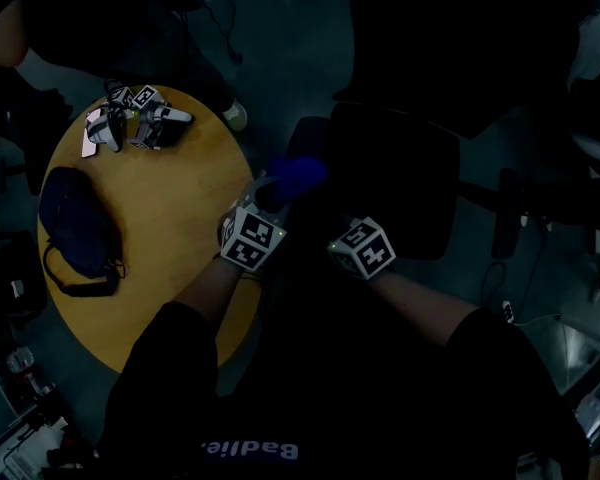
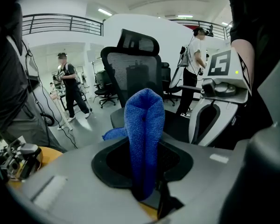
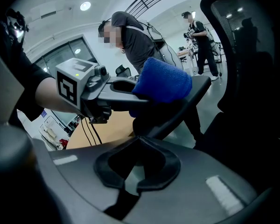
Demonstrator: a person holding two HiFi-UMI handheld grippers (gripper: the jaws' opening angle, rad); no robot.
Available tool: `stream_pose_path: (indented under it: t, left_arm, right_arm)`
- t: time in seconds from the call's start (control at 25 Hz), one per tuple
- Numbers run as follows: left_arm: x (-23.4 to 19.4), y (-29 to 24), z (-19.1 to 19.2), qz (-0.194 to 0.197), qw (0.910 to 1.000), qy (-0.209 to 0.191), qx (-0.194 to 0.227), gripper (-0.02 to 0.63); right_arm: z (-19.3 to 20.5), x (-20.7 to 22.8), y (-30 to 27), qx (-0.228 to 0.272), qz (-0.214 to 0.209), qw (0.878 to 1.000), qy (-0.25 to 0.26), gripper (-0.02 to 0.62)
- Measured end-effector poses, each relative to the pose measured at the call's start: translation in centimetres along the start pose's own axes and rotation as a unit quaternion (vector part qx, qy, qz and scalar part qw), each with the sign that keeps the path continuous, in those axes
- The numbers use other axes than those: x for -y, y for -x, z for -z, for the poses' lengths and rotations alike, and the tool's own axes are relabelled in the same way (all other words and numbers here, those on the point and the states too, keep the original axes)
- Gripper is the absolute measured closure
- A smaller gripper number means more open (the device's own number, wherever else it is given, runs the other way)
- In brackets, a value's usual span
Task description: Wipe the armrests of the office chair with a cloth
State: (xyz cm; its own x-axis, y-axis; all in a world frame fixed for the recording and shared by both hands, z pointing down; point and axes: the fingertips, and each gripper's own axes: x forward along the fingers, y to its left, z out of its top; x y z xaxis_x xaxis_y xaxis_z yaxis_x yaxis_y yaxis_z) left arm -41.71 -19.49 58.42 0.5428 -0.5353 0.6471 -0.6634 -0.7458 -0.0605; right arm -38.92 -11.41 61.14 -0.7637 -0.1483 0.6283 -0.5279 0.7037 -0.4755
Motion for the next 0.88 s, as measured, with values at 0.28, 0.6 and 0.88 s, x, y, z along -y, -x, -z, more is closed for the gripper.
stream_pose_path:
  t: [0.28,0.6,0.88]
  left_arm:
    - [1.5,1.2,0.9,0.002,0.9999,0.012,0.002,0.477]
    - [3.9,2.8,2.1,0.016,0.9995,0.027,-0.004,0.477]
    - [3.9,4.3,1.2,0.038,0.9991,0.016,0.008,0.477]
  right_arm:
    - [0.1,0.6,-0.4,0.003,0.005,1.000,0.005,0.591]
    - [0.3,0.2,-0.6,0.003,0.000,1.000,-0.013,0.591]
    - [-0.1,0.3,-0.6,0.012,0.007,1.000,-0.013,0.591]
